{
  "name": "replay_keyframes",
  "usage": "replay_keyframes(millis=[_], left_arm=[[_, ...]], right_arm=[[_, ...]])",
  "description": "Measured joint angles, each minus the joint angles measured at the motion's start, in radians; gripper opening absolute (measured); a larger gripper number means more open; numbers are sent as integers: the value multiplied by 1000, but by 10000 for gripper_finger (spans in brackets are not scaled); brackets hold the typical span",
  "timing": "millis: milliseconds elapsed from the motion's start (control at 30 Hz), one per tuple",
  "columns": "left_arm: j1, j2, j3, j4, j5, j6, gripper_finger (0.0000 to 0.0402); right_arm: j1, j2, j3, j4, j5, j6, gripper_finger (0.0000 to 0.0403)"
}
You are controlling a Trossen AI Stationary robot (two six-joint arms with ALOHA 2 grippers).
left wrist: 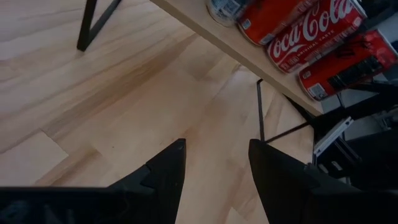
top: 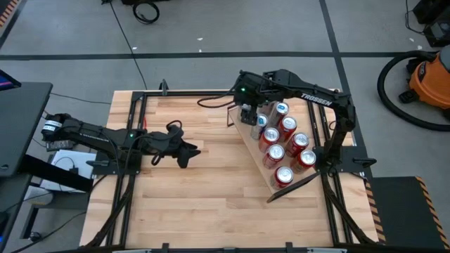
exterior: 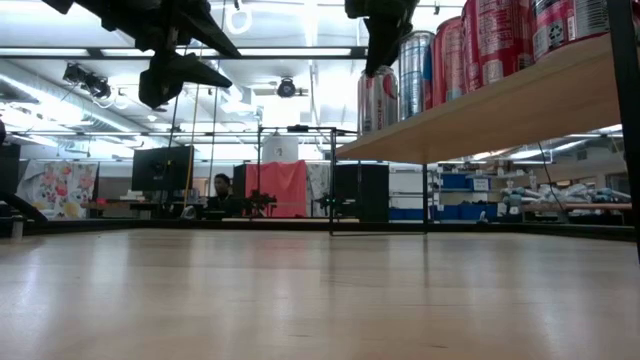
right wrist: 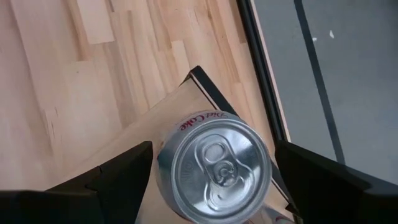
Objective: Place canned beverage on shelf
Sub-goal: Put the silver soda can on the shelf aligned with the other silver can, then return to Home Position
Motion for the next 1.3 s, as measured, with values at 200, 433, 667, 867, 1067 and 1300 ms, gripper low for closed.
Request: replay_keyframes(millis=[200,433,667,867,1067,1300], left_arm=[[0,0,0,-18,8,27,185],[3,-2,0,-48,41,23,185],[-5,-42,-1,-11,52,8,185],[-62,-104,-1,42,-49,137,185],[-109,-192,-1,25,-183,219,185],[-122,-317,-83,40,-228,237,185]], right_arm=[[0,-4,25,3,-20,6,357],[2,-12,102,7,-36,40,383],[38,-152,87,65,-41,125,387],[64,-342,-84,218,-51,183,380],[79,-549,-331,400,-80,263,374],[79,-751,-634,613,-62,361,372]])
